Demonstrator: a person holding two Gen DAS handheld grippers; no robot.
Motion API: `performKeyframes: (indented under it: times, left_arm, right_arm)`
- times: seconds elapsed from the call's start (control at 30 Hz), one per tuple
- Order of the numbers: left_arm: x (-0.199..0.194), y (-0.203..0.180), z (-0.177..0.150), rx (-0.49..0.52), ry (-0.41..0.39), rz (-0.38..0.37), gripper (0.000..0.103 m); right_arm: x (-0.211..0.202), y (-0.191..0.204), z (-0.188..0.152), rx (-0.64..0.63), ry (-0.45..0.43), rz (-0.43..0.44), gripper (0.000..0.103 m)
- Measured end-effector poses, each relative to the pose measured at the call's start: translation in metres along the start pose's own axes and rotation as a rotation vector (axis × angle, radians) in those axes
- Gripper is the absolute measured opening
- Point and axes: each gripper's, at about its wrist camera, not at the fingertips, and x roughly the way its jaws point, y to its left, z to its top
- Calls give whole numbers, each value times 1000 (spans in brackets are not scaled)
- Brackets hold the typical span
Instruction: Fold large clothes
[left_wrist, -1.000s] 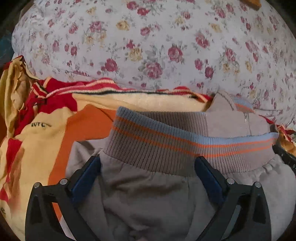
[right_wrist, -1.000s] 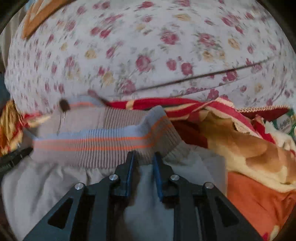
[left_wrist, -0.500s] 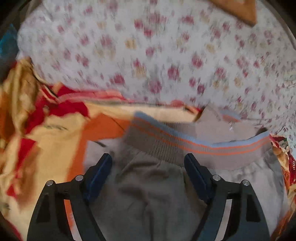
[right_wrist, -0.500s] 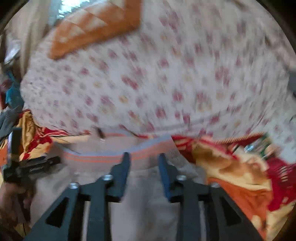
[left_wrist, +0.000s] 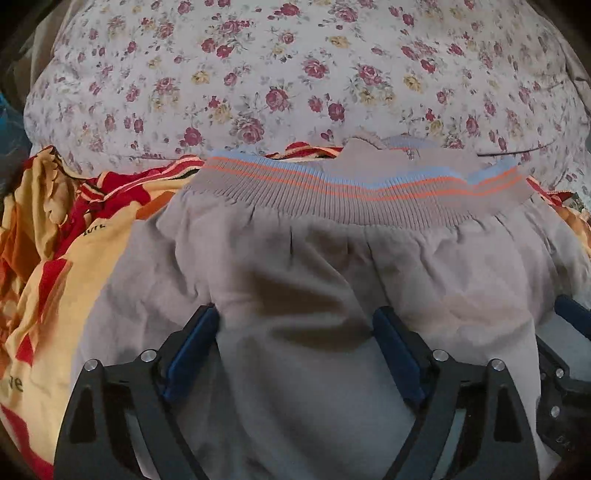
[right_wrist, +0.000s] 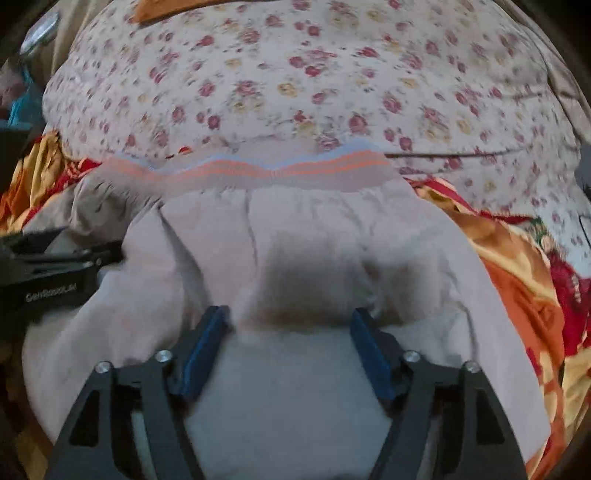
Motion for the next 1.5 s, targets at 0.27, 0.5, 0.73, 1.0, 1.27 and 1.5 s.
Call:
performKeyframes:
  times: [0.27,0.5,0.73,1.0,1.27,1.5]
  left_arm:
    - [-10,1,-6,5,-20,-38,77]
    - [-75,0,-8,3,-236,-56,65]
    - [-25,-14,-33,18,23,-126,70]
    - [-24,-13,-28,38,-40,-118,74]
    - [-23,-16,-30,40,-42,-109,77]
    - [-23,-15,-28,42,-26,-117,77]
  right_arm:
    - [-27,-2,9,13,-33,11,74]
    - [-109,2,-14,35,-266,29,83]
    - [-31,3,-35,85,32,21,103]
    - [-29,2,-38,94,32,35,103]
    - [-30,3,-41,111,24,13,103]
    - [-30,2,-41,100,24,18,102]
